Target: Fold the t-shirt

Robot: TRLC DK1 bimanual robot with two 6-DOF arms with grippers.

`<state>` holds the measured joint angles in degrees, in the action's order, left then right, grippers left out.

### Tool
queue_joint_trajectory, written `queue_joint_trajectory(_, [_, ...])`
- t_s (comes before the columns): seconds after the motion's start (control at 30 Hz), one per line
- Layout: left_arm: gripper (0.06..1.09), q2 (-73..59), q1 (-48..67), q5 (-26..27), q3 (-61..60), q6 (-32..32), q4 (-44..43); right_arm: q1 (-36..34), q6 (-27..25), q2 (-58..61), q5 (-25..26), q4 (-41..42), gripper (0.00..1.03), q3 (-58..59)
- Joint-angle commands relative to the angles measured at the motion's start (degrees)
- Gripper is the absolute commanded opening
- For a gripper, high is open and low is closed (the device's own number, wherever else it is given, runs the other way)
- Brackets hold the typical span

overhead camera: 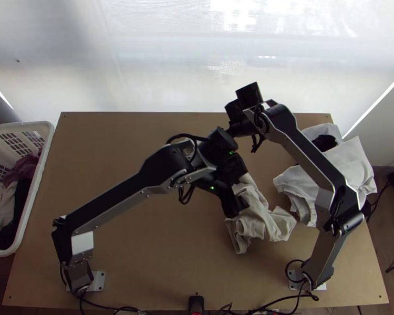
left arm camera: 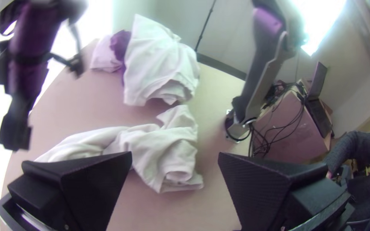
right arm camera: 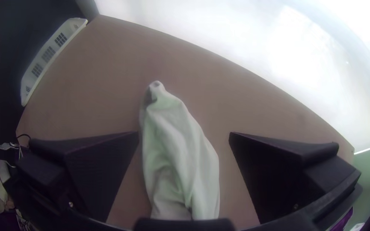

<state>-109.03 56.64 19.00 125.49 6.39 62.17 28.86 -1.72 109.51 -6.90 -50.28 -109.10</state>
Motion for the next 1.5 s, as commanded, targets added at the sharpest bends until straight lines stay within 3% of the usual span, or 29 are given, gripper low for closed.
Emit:
queue_joint_trajectory(0.0, [1.04, 6.11, -14.81, -0.11, -6.75, 4.24, 3.66, -1.7, -0.48, -12.66, 0.04, -4.21, 0.98, 11.45])
queue_joint_trajectory(0.17, [1.04, 8.75, -24.65, -0.28, -18.0, 10.22, -1.0, -1.18, -0.92, -23.73, 0.04, -8.17, 0.98, 21.56])
queue_joint_trajectory(0.27, [1.04, 9.28, -25.88, -5.65, -24.59, 12.85, -9.17, 0.67, -1.45, -29.45, 0.04, -11.77, 0.98, 25.87])
queue_joint_trajectory(0.33, [1.04, 7.96, -26.76, -6.0, -26.44, 13.21, -11.81, 2.43, -2.42, -32.61, 0.13, -14.41, 0.98, 28.06])
queue_joint_trajectory(0.47, [1.04, 5.23, -26.41, -6.26, -28.72, 13.21, -17.79, 4.89, -3.38, -38.67, 0.04, -18.71, 0.98, 32.72])
queue_joint_trajectory(0.67, [1.04, 0.84, -23.42, -11.89, -29.78, 13.82, -29.56, 7.09, -4.0, -45.53, -0.05, -23.72, 0.98, 38.79])
queue_joint_trajectory(0.87, [1.04, -6.81, -22.8, -15.93, -24.42, 14.17, -34.22, 11.92, -5.58, -50.54, -0.57, -28.29, 0.98, 43.97])
queue_joint_trajectory(1.1, [1.04, -12.87, -22.89, -20.15, -19.67, 14.35, -37.12, 18.42, -8.74, -52.03, -1.81, -28.29, 0.98, 51.27])
queue_joint_trajectory(1.23, [1.04, -14.89, -22.8, -21.55, -18.0, 14.61, -39.14, 20.88, -12.7, -48.96, -1.89, -22.4, 0.98, 59.7])
queue_joint_trajectory(1.37, [1.04, -17.0, -22.98, -22.96, -14.4, 14.88, -38.88, 27.12, -13.05, -46.32, -1.81, -19.24, 0.98, 60.32])
queue_joint_trajectory(1.47, [1.04, -17.7, -23.16, -23.05, -13.26, 14.96, -38.71, 26.77, -12.96, -46.41, -0.22, -17.48, 0.98, 58.91])
